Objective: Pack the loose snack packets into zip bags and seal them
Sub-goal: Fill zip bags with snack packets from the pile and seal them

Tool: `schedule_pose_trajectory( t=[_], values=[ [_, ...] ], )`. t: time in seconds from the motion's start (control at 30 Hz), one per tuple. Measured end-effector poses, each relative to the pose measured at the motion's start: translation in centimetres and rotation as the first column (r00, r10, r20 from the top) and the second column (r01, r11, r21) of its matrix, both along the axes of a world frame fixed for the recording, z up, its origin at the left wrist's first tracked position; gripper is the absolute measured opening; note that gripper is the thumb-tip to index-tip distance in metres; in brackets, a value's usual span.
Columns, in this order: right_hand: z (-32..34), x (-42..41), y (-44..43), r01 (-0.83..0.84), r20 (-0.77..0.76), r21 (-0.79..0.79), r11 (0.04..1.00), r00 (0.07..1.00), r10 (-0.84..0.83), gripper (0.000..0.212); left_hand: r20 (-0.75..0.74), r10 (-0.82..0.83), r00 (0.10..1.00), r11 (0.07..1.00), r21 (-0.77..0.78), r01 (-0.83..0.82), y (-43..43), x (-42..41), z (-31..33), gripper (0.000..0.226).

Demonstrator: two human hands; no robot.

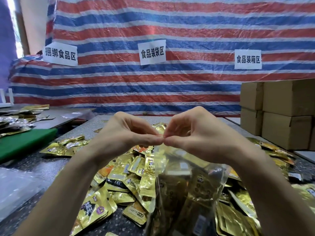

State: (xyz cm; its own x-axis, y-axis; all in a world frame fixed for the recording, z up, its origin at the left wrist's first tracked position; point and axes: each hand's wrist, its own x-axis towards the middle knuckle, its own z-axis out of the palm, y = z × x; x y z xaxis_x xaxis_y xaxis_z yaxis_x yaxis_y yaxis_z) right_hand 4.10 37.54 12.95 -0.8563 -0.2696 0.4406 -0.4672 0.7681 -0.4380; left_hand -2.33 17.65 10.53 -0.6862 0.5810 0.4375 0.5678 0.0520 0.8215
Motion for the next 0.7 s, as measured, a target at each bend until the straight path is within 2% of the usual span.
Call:
schedule_pose_trajectory(
  t=[0.17,0.4,0.53,0.7],
  values=[
    [-0.1,0.1,-0.2,0.042,-0.036,-0.027,0.999,0.998,-0.043,0.010,-0.010,-0.025,1.000,1.000,-0.004,0.025,0.1,0.2,0.0,0.021],
    [-0.1,0.0,0.1,0.072,-0.013,-0.057,0.996,0.997,-0.073,0.009,-0.035,0.031,0.999,0.998,0.057,-0.029,0.8,0.2,-0.2,0.017],
    [0.3,0.0,0.9,0.024,0.045,-0.120,0.993,0.999,-0.019,0.010,-0.011,0.046,0.999,0.994,0.103,-0.045,1.5,0.2,-0.4,0.016],
    [0.6,0.0,1.9,0.037,0.099,-0.124,0.992,0.995,-0.025,0.011,0.006,0.095,0.995,0.985,0.144,-0.095,0.8,-0.2,-0.3,0.016]
  ],
)
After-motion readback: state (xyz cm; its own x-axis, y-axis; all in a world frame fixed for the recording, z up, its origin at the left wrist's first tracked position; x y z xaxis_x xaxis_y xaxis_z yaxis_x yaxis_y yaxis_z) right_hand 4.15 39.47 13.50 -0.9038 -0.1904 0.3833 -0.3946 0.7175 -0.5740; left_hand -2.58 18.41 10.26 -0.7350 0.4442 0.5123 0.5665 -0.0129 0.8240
